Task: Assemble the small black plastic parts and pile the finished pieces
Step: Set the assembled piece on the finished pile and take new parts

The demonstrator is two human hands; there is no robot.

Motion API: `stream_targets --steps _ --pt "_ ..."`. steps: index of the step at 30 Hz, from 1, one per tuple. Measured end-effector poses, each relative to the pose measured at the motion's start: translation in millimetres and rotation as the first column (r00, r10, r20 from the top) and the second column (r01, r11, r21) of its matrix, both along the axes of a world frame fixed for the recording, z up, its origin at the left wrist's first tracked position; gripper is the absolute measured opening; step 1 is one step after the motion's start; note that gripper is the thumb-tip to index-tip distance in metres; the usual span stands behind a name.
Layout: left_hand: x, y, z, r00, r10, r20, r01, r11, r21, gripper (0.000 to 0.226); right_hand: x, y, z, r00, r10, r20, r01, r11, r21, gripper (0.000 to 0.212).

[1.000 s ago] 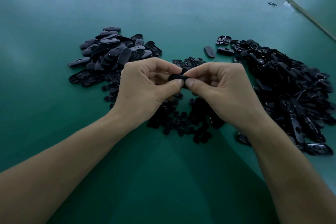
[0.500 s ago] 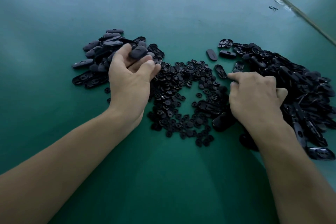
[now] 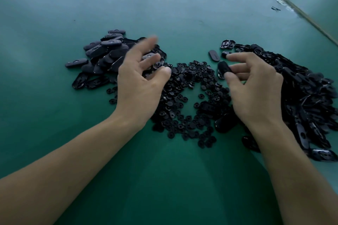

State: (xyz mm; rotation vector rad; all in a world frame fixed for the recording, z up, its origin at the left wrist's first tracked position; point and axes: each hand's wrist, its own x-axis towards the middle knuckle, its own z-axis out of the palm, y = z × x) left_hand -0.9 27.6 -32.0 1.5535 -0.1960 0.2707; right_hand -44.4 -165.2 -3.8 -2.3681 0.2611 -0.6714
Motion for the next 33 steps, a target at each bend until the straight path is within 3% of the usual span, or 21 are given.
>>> stream_targets --steps 3,6,12,15,18,21,24,33 --pt "-4 -3 1 0.996 -0.073 0.055 0.07 0.997 0.042 0.024 -1 12 -1 0.974 0.224 0.033 -0.225 0.945 0.239 0.034" --pt "-7 -5 2 0.98 -0.19 0.051 0.188 0.981 0.042 0.019 -2 23 -2 0.913 0.397 0.097 -0.404 0.841 0.359 0.035" --pt "-8 -5 2 0.97 -0.237 0.049 0.233 0.97 0.066 0.014 -3 27 0 0.878 0.447 0.172 -0.475 0.765 0.435 0.028" --pt "-7 -5 1 0.971 -0.237 0.033 0.236 0.971 0.026 0.014 -3 25 -3 0.932 0.33 0.151 -0.362 0.87 0.334 0.016" --pt "-6 -4 1 0.978 -0.208 0.006 0.209 0.978 -0.024 0.015 -2 16 -9 0.984 0.174 0.021 -0.175 0.982 0.067 0.012" --pt "-5 -5 1 0.981 -0.191 -0.02 0.19 0.979 -0.068 0.013 -3 12 -12 0.983 0.132 -0.129 -0.143 0.986 -0.082 0.007" --pt "-5 -6 1 0.982 -0.187 -0.033 0.184 0.979 -0.091 0.013 -4 14 -11 0.968 0.119 -0.22 -0.15 0.98 -0.13 0.011" --pt "-3 -4 0 0.988 -0.15 -0.032 0.145 0.981 -0.128 0.013 -2 22 -9 0.943 0.138 -0.302 -0.201 0.961 -0.19 0.012"
